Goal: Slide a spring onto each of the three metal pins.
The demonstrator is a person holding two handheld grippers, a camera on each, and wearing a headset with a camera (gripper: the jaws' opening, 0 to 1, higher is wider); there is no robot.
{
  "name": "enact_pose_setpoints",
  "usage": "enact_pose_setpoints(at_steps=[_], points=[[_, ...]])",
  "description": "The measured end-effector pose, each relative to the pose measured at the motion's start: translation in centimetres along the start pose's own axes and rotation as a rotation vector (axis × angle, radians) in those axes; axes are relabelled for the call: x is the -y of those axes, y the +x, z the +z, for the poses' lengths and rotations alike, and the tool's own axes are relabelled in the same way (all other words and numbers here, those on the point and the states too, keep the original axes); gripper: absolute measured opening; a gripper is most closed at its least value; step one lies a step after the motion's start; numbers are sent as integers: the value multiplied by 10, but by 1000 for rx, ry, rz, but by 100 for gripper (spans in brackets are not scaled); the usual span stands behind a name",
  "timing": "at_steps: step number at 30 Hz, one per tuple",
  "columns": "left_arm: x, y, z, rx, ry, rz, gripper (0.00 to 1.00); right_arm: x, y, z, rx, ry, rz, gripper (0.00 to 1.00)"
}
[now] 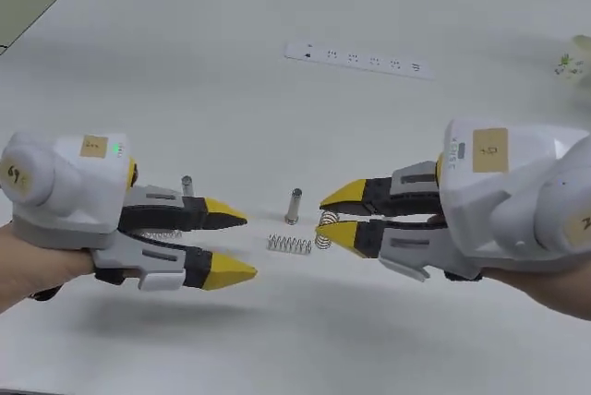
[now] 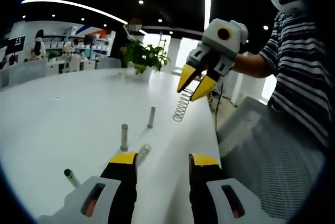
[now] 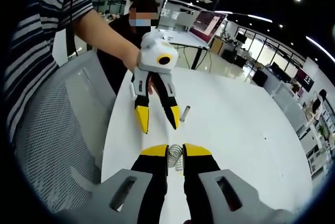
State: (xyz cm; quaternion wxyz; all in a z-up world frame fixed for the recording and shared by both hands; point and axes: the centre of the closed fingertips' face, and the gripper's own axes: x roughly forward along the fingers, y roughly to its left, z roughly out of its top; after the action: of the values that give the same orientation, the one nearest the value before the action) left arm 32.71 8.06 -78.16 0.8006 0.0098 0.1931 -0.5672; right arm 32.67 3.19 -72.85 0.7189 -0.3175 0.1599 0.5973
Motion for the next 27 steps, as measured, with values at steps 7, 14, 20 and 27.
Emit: enact_pose_setpoints(at_steps=[7, 14, 20, 27], points=[[-3, -13, -5, 3, -17, 27, 39, 3, -2, -4, -13, -5, -17, 7], [-12, -34, -16, 15, -60, 95, 44, 9, -5, -9, -18, 6, -41, 7], [-22, -47, -16, 34, -83, 158, 54, 11, -6, -14, -24, 17, -53, 7], [-35, -59, -17, 55, -95, 227, 68, 13, -7, -19, -32, 24, -61, 7]])
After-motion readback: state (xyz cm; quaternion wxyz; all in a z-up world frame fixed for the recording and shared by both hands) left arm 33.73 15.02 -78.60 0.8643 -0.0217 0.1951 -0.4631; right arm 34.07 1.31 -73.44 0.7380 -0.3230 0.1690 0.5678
